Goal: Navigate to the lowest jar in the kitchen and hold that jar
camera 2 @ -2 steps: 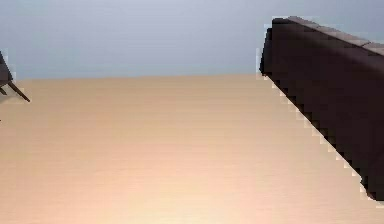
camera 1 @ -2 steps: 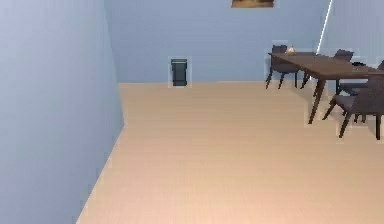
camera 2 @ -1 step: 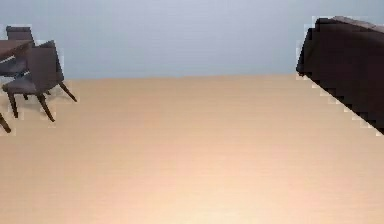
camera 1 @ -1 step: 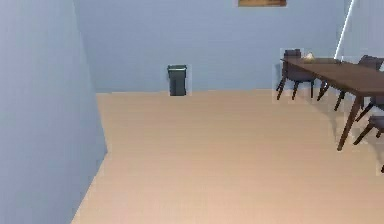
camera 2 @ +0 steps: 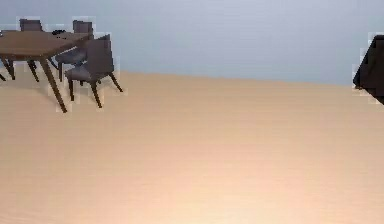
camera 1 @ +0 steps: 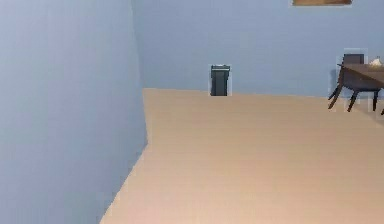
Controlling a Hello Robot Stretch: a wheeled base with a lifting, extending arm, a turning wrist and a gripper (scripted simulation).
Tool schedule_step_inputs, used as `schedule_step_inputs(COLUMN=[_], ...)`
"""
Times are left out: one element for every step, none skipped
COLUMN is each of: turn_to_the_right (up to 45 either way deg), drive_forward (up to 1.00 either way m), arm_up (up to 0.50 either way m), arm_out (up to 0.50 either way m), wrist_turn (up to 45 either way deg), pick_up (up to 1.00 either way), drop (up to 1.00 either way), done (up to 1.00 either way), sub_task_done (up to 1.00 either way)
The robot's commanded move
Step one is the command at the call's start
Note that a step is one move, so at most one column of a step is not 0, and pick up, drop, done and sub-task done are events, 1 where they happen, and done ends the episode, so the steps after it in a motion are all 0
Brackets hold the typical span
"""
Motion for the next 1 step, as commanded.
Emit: schedule_step_inputs(turn_to_the_right=[0.0], drive_forward=[1.0], arm_up=[0.0], arm_out=[0.0], wrist_turn=[0.0], pick_up=[0.0], drop=[0.0], done=[0.0], sub_task_done=[0.0])
